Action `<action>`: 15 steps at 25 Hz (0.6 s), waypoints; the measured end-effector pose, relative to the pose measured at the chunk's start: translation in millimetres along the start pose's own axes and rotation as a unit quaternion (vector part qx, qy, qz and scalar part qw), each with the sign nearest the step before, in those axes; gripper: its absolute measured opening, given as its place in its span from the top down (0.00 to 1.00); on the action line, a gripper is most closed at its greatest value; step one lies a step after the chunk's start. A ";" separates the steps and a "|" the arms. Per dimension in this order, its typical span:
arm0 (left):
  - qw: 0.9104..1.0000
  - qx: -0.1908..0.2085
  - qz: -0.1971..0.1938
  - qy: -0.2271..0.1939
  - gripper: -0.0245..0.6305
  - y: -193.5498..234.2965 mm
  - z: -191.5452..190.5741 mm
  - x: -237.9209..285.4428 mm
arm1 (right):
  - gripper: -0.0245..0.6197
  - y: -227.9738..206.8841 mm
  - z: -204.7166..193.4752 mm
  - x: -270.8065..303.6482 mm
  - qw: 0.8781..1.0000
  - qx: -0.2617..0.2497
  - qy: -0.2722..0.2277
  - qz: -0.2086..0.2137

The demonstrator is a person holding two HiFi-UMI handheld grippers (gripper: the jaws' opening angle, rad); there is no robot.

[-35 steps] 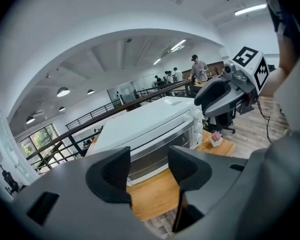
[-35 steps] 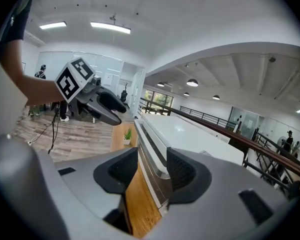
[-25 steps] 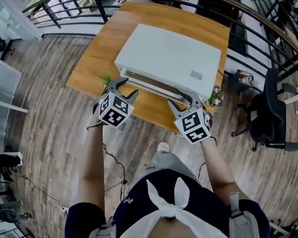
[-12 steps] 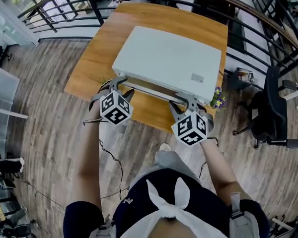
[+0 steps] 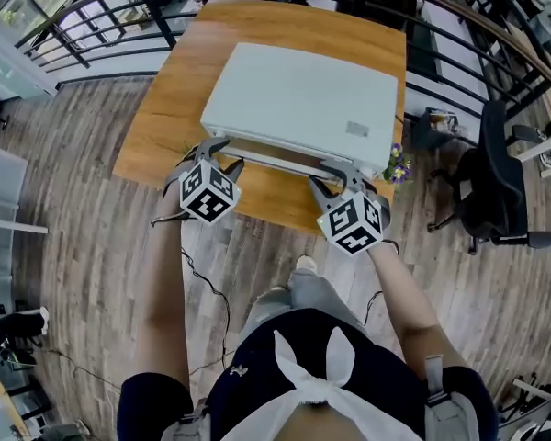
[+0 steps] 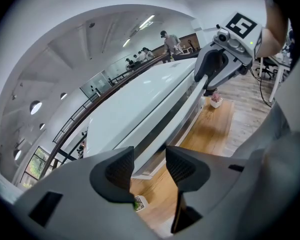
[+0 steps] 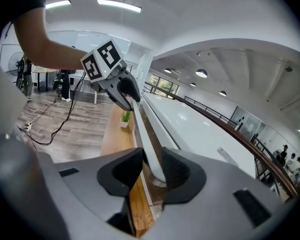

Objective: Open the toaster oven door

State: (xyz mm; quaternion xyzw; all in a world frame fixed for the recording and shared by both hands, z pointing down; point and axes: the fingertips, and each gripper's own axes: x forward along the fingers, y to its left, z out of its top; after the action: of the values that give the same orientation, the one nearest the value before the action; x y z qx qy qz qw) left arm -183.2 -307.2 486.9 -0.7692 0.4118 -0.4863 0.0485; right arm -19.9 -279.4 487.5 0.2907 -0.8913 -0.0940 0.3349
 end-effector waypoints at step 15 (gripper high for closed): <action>0.999 -0.014 0.023 -0.024 0.64 -13.9 -6.5 -8.5 | 0.78 15.0 -4.7 -8.8 1.000 -0.009 -0.004 -0.017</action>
State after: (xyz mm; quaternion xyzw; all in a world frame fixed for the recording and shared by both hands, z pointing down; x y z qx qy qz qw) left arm -181.8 -290.2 490.9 -0.7712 0.4348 -0.4611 0.0590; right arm -18.3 -262.0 491.7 0.3024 -0.8867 -0.1091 0.3322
